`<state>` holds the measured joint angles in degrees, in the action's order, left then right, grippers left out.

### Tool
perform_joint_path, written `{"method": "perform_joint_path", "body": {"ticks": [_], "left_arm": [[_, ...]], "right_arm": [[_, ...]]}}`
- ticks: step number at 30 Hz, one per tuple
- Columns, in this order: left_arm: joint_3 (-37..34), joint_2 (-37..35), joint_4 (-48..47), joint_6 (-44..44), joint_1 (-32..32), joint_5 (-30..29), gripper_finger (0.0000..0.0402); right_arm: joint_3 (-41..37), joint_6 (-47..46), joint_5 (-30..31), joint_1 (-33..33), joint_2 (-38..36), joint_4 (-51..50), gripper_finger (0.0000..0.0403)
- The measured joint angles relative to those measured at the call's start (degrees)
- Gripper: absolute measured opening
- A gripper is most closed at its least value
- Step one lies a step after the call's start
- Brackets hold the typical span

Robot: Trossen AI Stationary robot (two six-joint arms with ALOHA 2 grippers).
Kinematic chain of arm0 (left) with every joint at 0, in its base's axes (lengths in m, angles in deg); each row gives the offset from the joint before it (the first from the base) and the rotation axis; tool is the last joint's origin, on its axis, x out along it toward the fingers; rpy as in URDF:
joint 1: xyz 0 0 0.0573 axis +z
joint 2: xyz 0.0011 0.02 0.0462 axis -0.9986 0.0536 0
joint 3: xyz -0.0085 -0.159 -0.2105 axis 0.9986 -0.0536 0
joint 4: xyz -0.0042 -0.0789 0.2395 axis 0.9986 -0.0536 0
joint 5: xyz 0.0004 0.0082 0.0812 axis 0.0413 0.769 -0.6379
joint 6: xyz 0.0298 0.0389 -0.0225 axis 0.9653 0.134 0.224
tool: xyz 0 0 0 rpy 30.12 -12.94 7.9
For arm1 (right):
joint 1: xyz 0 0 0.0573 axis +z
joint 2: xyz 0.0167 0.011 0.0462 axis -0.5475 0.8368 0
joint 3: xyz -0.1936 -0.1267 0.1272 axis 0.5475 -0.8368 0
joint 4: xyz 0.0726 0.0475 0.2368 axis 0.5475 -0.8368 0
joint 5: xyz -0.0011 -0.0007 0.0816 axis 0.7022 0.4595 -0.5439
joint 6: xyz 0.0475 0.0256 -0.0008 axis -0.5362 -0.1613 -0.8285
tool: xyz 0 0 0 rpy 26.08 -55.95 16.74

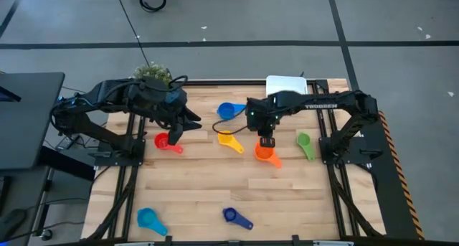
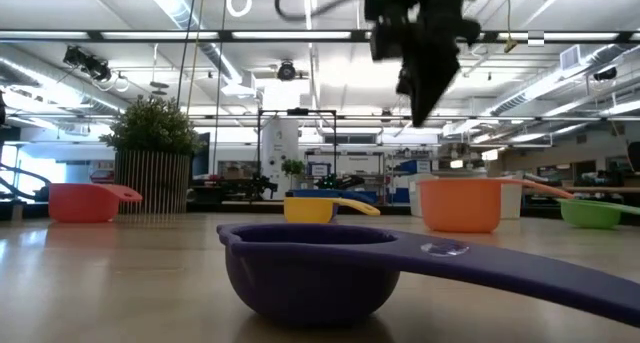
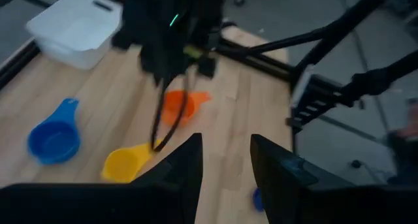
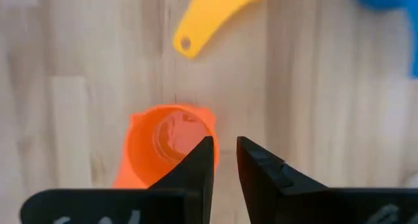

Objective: Nest measuring cups in basket
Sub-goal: Stack the blue measuring cup on top of the orange measuring cup

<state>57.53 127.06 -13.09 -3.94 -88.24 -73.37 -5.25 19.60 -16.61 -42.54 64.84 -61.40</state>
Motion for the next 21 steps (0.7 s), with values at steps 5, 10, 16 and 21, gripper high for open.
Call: {"method": "perform_joint_path", "body": {"ticks": [5,10,16,21], "left_arm": [[0.0,0.4,-4.8,-3.1,2.2,-5.9,0.0135],[0.0,1.6,-9.4,-4.4,6.0,-6.3,0.0135],[-0.2,4.9,-12.1,0.1,10.7,-5.4,0.0135],[-0.2,10.4,-10.0,4.6,14.0,-3.4,0.0135]], "right_arm": [[14.5,-0.1,-2.1,0.0,0.0,-8.7,0.0074],[29.7,-0.1,-9.9,0.0,-0.1,-14.0,0.0064],[45.6,0.3,-10.4,1.2,-0.2,-17.8,0.0053],[55.1,0.3,-9.8,2.2,-0.2,-19.3,0.0052]]}}
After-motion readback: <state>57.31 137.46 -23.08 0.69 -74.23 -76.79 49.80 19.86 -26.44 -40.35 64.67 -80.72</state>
